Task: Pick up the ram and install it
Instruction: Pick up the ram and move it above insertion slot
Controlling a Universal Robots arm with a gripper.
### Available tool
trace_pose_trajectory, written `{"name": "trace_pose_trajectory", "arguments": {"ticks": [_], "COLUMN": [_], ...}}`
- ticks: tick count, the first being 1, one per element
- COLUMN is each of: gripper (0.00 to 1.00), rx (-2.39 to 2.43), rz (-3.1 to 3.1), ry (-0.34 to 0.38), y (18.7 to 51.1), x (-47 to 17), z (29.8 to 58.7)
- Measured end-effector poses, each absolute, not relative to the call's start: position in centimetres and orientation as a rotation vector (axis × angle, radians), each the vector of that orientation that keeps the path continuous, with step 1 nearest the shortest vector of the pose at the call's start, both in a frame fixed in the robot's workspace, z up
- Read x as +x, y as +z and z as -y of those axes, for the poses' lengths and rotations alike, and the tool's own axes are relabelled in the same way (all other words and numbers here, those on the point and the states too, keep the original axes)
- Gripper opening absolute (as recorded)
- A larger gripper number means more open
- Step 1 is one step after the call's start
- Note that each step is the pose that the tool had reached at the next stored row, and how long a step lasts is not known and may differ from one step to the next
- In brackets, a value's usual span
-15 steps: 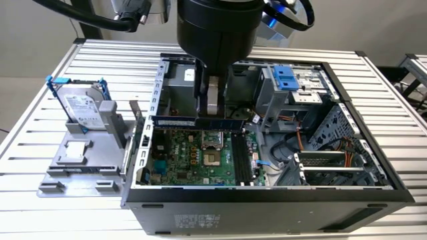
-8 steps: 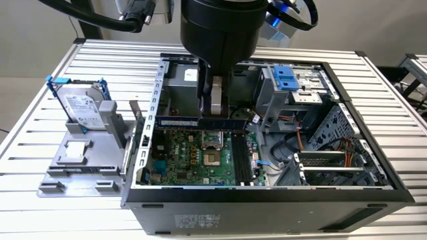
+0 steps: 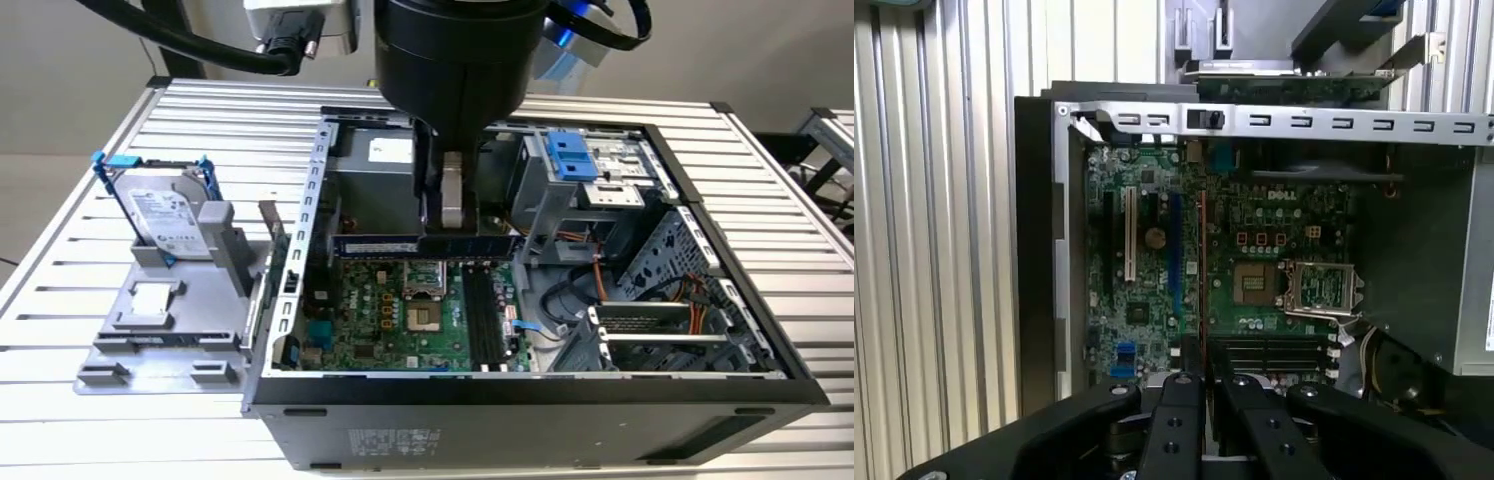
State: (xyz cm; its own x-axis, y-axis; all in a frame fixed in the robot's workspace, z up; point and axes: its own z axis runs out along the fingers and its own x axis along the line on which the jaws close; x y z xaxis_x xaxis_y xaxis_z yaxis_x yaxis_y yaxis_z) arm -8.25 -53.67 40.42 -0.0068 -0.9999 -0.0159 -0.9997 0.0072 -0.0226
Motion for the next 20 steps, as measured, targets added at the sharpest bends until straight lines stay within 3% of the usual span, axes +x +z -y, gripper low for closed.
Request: {"name": "trace_pose_trajectory", "arguments": {"ticks": [20], "gripper": [0.00], "rx": [-2.206], "rz": [-2.223], "ry": [0.019], "y": [40.4], "x": [-1.4], "z": [53.6]}}
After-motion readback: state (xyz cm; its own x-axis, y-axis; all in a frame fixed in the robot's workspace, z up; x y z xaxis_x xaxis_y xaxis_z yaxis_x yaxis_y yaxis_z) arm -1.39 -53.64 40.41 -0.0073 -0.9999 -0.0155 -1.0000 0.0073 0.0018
